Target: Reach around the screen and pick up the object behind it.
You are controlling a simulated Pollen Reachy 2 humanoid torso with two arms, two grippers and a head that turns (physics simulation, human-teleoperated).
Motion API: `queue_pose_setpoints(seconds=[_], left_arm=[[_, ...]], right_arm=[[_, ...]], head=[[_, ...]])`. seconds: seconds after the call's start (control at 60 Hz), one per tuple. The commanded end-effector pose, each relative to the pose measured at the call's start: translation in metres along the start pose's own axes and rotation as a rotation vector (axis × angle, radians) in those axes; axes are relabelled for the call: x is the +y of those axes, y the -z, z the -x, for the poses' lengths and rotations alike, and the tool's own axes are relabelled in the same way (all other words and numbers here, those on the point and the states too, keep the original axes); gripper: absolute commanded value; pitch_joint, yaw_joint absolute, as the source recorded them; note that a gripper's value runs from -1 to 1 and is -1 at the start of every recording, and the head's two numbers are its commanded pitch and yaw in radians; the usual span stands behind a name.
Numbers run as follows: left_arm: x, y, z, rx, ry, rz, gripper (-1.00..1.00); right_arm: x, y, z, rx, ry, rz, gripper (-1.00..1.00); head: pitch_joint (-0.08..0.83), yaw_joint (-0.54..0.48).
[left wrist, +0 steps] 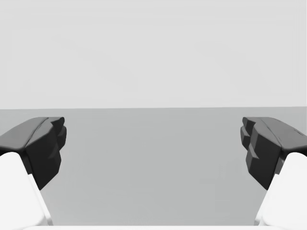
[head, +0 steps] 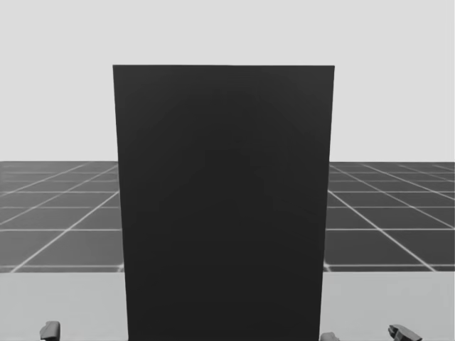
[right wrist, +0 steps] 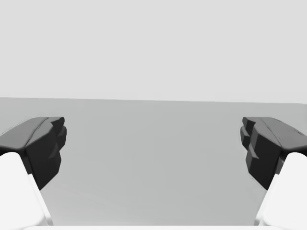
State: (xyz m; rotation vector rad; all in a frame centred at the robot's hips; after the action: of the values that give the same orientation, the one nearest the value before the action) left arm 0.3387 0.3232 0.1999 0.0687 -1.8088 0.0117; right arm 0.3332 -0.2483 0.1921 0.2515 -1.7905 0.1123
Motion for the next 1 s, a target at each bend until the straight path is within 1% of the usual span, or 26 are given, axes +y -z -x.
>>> queue_pose_setpoints(seconds=[0.017,0.033,0.05,0.067,0.083,0.133,0.15,0.167,0.217,0.233,0.3,0.35,0.367,0.417,0.433,0.45,0.467,0.483,0.5,0.533,0.55,0.6,0.667,0.717,0.9,1.0], left_arm=[[0.000,-0.001,0.000,0.001,0.001,-0.001,-1.00],[0.000,-0.001,0.000,0.001,0.001,0.001,-1.00],[0.000,-0.001,0.000,0.003,0.002,0.004,-1.00],[0.000,0.000,0.001,0.005,0.002,0.007,-1.00],[-0.001,0.000,0.001,0.018,0.000,0.024,-1.00],[-0.001,-0.001,0.001,0.037,-0.007,0.053,-1.00],[0.000,-0.001,0.002,0.055,-0.018,0.078,-1.00],[-0.001,-0.001,0.002,0.065,-0.029,0.093,-1.00],[-0.002,-0.003,0.002,0.104,-0.059,0.184,-1.00],[-0.002,-0.004,0.002,0.105,-0.055,0.198,-1.00],[-0.007,-0.010,-0.001,0.108,-0.092,0.324,-1.00],[-0.009,-0.013,-0.003,0.101,-0.098,0.369,-1.00],[-0.012,-0.016,-0.004,0.105,-0.104,0.430,-1.00],[-0.014,-0.019,-0.005,0.096,-0.080,0.469,-1.00],[-0.016,-0.022,-0.006,0.094,-0.080,0.507,-1.00],[-0.017,-0.023,-0.006,0.095,-0.084,0.530,-1.00],[-0.018,-0.025,-0.007,0.094,-0.085,0.554,-1.00],[-0.021,-0.028,-0.008,0.080,-0.067,0.594,-1.00],[-0.022,-0.029,-0.008,0.076,-0.066,0.602,-1.00],[-0.024,-0.032,-0.009,0.069,-0.071,0.630,-1.00],[-0.026,-0.035,-0.010,0.062,-0.073,0.681,-1.00],[-0.029,-0.038,-0.012,0.050,-0.065,0.709,-1.00],[-0.033,-0.045,-0.014,0.042,-0.087,0.790,-1.00],[-0.036,-0.051,-0.016,0.041,-0.102,0.854,-1.00],[-0.043,-0.058,-0.013,0.090,-0.095,0.942,-1.00],[-0.046,-0.059,-0.011,0.145,-0.102,0.977,-1.00]], right_arm=[[0.003,-0.004,0.004,0.001,-0.044,0.013,-1.00],[0.003,-0.005,0.004,0.020,-0.055,-0.001,-1.00],[0.004,-0.005,0.005,0.010,-0.070,0.002,-1.00],[0.005,-0.004,0.005,0.014,-0.068,-0.001,-1.00],[0.006,-0.004,0.005,0.017,-0.048,-0.032,-1.00],[0.007,-0.003,0.005,0.030,-0.046,-0.047,-1.00],[0.007,-0.004,0.004,0.058,-0.025,-0.095,-1.00],[0.007,-0.004,0.004,0.064,-0.018,-0.105,-1.00],[0.010,-0.005,0.004,0.050,-0.007,-0.126,-1.00],[0.011,-0.006,0.003,0.058,-0.002,-0.155,-1.00],[0.017,-0.009,0.002,0.063,0.053,-0.256,-1.00],[0.023,-0.013,0.002,0.068,0.055,-0.342,-1.00],[0.026,-0.015,0.001,0.056,0.044,-0.380,-1.00],[0.030,-0.018,-0.001,0.037,0.053,-0.426,-1.00],[0.034,-0.021,-0.005,0.013,0.058,-0.480,-1.00],[0.035,-0.023,-0.006,0.006,0.066,-0.493,-1.00],[0.037,-0.024,-0.007,0.002,0.079,-0.507,-1.00],[0.040,-0.027,-0.010,0.011,0.132,-0.596,-1.00],[0.041,-0.028,-0.011,0.005,0.137,-0.609,-1.00],[0.043,-0.030,-0.012,-0.015,0.130,-0.624,-1.00],[0.045,-0.032,-0.013,-0.026,0.118,-0.650,-1.00],[0.048,-0.033,-0.013,-0.046,0.112,-0.666,-1.00],[0.051,-0.036,-0.014,-0.070,0.102,-0.709,-1.00],[0.053,-0.038,-0.014,-0.068,0.114,-0.735,-1.00],[0.053,-0.039,-0.009,0.020,0.118,-0.755,-1.00],[0.052,-0.040,-0.006,0.071,0.118,-0.764,-1.00]], head=[[0.004,-0.01],[0.003,-0.01],[0.002,-0.01],[0.002,-0.01],[0.002,-0.01],[0.003,-0.01],[0.004,-0.01],[0.004,-0.01],[0.006,-0.01],[0.007,-0.02],[0.010,-0.02],[0.013,-0.02],[0.014,-0.02],[0.016,-0.02],[0.018,-0.02],[0.018,-0.02],[0.019,-0.02],[0.020,-0.02],[0.020,-0.02],[0.020,-0.02],[0.021,-0.03],[0.023,-0.03],[0.027,-0.03],[0.031,-0.03],[0.044,-0.03],[0.052,-0.03]])
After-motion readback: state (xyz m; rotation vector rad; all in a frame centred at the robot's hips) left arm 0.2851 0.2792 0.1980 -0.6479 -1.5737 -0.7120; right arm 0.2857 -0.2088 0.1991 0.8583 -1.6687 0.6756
